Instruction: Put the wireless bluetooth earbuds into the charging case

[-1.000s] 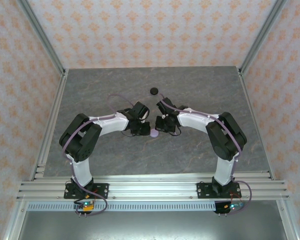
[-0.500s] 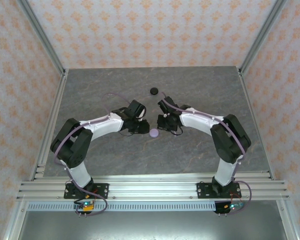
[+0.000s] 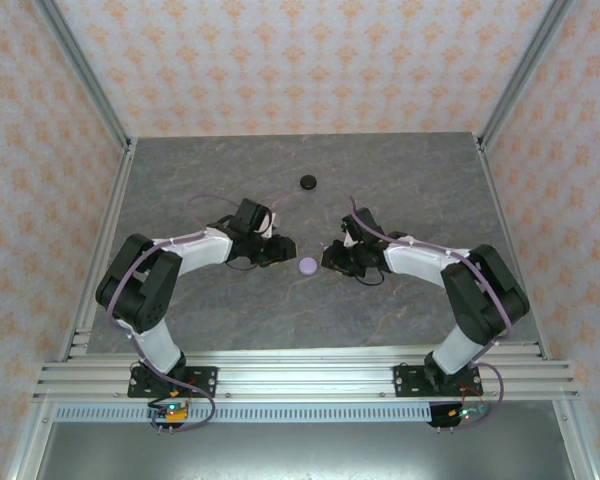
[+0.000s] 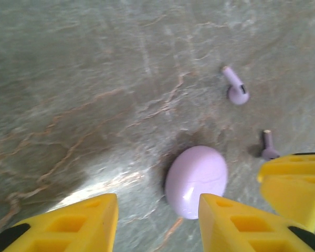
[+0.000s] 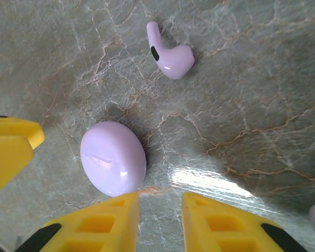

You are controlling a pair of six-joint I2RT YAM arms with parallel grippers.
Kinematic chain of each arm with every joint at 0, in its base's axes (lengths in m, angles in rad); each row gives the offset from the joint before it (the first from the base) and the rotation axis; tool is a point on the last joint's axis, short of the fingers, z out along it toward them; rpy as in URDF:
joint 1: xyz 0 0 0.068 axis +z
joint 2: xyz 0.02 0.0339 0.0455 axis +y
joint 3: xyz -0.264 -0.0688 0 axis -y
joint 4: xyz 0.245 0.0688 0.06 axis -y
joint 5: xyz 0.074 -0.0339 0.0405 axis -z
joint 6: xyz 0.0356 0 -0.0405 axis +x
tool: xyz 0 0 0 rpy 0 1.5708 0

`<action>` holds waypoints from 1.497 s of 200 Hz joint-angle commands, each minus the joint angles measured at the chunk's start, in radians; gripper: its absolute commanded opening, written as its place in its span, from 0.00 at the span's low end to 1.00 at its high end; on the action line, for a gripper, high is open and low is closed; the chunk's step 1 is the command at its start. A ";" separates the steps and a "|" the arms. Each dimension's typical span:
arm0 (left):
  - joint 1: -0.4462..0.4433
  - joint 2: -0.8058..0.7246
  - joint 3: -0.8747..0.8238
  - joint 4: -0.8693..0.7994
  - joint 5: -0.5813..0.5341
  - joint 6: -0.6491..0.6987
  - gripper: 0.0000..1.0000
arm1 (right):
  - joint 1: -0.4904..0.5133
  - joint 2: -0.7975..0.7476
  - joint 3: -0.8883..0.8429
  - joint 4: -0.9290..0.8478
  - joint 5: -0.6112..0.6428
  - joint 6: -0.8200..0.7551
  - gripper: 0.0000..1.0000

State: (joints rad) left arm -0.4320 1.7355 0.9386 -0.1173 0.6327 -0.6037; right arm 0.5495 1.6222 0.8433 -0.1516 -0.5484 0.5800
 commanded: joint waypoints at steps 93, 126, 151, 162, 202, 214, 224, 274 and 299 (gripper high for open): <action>-0.012 0.054 -0.042 0.117 0.109 -0.030 0.48 | 0.002 0.102 0.004 0.191 -0.105 0.072 0.29; -0.023 0.073 -0.034 0.120 0.111 -0.035 0.48 | 0.001 0.114 0.003 0.202 -0.107 0.077 0.28; -0.030 0.087 -0.026 0.126 0.119 -0.038 0.49 | 0.001 0.125 0.002 0.202 -0.109 0.079 0.26; -0.036 0.089 -0.025 0.123 0.116 -0.038 0.49 | 0.002 0.128 0.001 0.208 -0.111 0.081 0.24; -0.049 0.102 -0.018 0.115 0.113 -0.037 0.48 | 0.001 0.136 0.000 0.209 -0.111 0.083 0.21; -0.053 0.100 -0.019 0.117 0.116 -0.043 0.48 | 0.001 0.138 -0.002 0.209 -0.111 0.085 0.21; -0.057 0.098 -0.021 0.122 0.120 -0.047 0.48 | 0.001 0.139 -0.005 0.210 -0.111 0.085 0.20; -0.066 0.100 -0.022 0.172 0.145 -0.084 0.45 | 0.001 0.149 -0.014 0.218 -0.112 0.087 0.18; -0.065 0.092 -0.024 0.179 0.145 -0.093 0.43 | 0.001 0.151 -0.016 0.219 -0.110 0.086 0.18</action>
State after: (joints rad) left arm -0.4904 1.8225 0.9089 0.0277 0.7521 -0.6743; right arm 0.5488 1.7458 0.8349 0.0666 -0.6743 0.6617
